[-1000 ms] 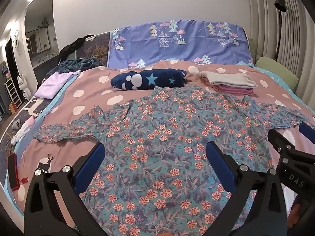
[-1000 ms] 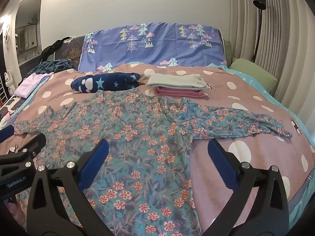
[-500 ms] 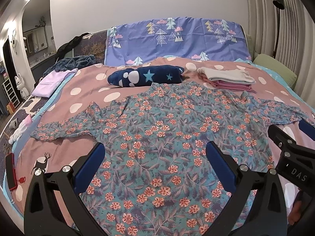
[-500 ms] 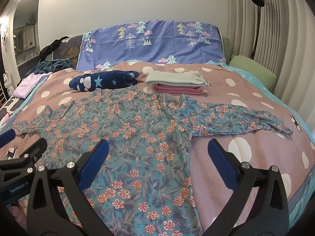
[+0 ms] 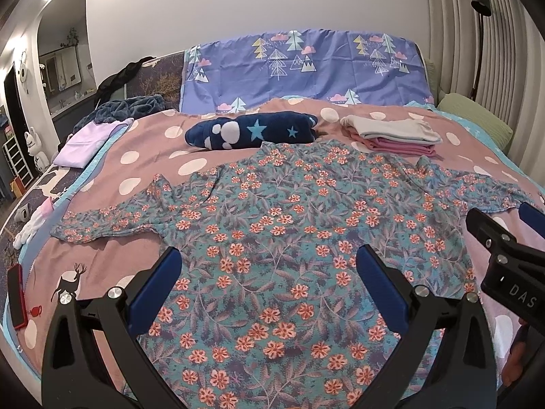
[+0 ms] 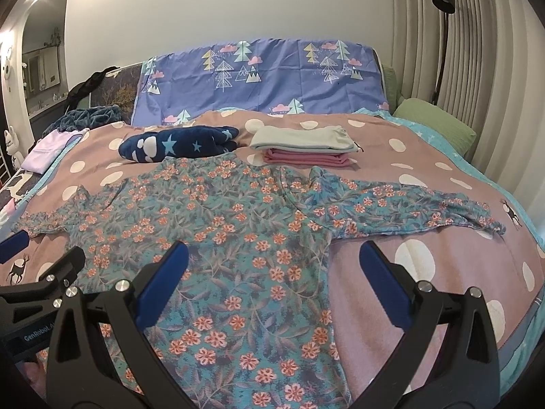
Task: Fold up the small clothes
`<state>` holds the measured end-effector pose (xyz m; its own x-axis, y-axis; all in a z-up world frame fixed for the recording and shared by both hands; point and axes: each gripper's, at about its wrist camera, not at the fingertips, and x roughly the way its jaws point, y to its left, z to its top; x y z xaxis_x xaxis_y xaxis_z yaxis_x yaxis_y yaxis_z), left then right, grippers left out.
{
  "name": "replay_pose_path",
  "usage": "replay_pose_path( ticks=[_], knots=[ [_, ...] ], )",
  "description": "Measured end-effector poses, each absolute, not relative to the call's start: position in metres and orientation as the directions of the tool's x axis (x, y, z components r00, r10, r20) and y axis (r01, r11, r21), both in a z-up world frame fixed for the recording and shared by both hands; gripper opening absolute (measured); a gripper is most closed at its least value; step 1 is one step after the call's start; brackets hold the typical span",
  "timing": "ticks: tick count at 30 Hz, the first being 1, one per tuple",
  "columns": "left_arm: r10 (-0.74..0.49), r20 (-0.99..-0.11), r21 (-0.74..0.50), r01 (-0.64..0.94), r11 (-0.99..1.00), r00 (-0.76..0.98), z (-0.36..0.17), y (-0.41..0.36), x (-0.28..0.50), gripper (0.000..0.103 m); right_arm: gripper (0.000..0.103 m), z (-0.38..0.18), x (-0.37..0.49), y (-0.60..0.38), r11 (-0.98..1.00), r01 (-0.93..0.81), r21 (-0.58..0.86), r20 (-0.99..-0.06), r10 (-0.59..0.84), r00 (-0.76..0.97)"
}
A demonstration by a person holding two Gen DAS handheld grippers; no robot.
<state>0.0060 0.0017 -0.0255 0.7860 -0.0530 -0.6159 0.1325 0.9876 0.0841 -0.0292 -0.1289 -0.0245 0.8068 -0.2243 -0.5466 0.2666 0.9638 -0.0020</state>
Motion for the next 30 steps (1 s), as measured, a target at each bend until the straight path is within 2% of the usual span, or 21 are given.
replay_pose_path(
  ticks=[8, 18, 30],
  knots=[
    [-0.056, -0.611, 0.083, 0.134, 0.987, 0.790, -0.0264, 0.0024, 0.0054, 0.102, 0.101, -0.0218, -0.0300, -0.1274, 0.972, 0.229, 0.048, -0.558, -0.164, 0.813],
    [-0.076, -0.601, 0.079, 0.153, 0.985, 0.796, -0.0271, 0.0015, 0.0019, 0.102, 0.101, -0.0189, -0.0308, -0.1224, 0.970, 0.243, -0.002, -0.548, -0.204, 0.811],
    [-0.109, -0.589, 0.054, 0.173, 0.983, 0.801, -0.0270, 0.0025, -0.0008, 0.102, 0.101, -0.0236, -0.0304, -0.1232, 0.974, 0.226, 0.003, -0.567, -0.184, 0.803]
  ],
)
